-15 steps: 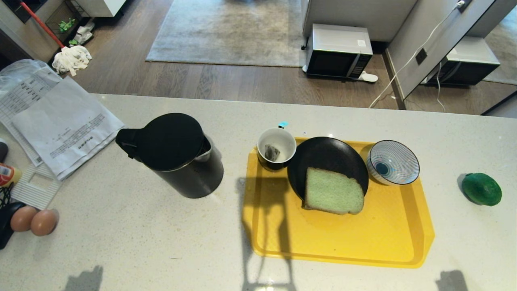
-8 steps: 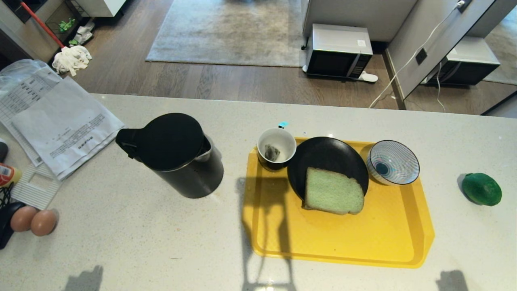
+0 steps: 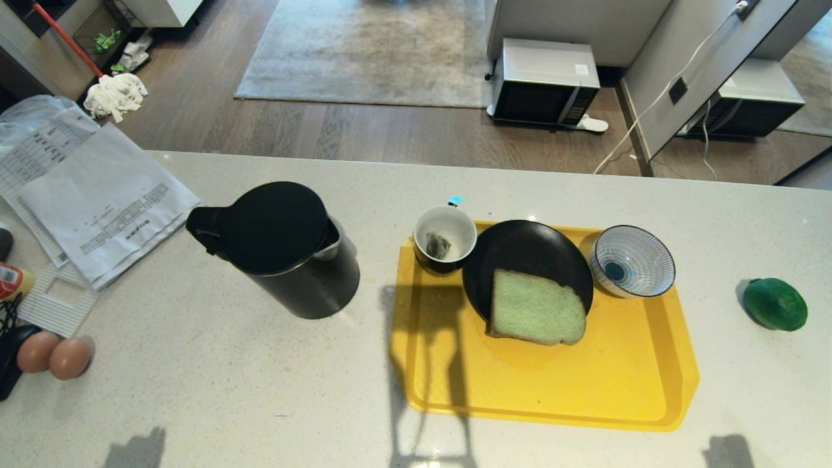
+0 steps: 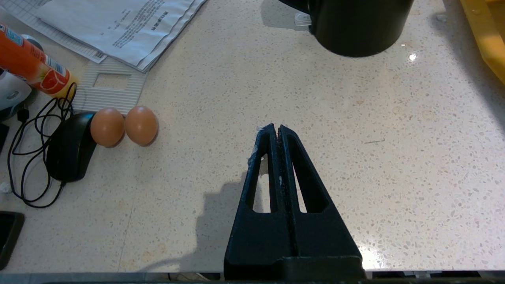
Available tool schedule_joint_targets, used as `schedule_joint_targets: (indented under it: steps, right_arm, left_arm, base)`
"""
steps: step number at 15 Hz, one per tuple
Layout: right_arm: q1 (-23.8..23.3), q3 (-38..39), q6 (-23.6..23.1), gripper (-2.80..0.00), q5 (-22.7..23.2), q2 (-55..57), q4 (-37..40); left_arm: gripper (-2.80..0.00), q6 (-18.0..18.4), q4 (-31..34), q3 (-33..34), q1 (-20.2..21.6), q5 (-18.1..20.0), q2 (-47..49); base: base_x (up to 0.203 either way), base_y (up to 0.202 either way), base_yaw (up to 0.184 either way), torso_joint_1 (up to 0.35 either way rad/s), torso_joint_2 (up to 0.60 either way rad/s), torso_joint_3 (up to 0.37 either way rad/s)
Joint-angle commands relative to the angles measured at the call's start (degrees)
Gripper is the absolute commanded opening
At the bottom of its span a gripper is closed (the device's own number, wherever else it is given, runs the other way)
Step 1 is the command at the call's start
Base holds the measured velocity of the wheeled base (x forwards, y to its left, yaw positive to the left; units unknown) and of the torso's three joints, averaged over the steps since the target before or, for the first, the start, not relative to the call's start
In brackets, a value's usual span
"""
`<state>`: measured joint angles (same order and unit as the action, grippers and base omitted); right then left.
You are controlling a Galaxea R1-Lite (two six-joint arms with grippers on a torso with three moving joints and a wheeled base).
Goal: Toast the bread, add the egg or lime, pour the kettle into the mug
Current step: Pick up the bread slice
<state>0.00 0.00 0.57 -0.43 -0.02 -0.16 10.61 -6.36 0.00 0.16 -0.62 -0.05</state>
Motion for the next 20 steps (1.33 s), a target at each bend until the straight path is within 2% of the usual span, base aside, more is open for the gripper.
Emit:
schedule_joint_targets:
  steps: [1, 20]
  right_arm:
    - [0.00, 0.00, -0.05, -2.80, 0.08, 0.02, -0.02]
    - [0.00, 0.00, 0.04, -2.80, -0.01, 0.02, -0.02]
  left_arm:
    - [-2.80, 0.03, -0.14, 0.97, 0.02, 0.01, -0.13]
    - [-2.80, 0.03, -0.10, 0.97, 0.02, 0.01, -0.13]
  base:
    - [0.000, 0.000, 0.000, 0.000, 0.00, 0.000]
    - [0.000, 0.000, 0.000, -0.051, 0.11, 0.053]
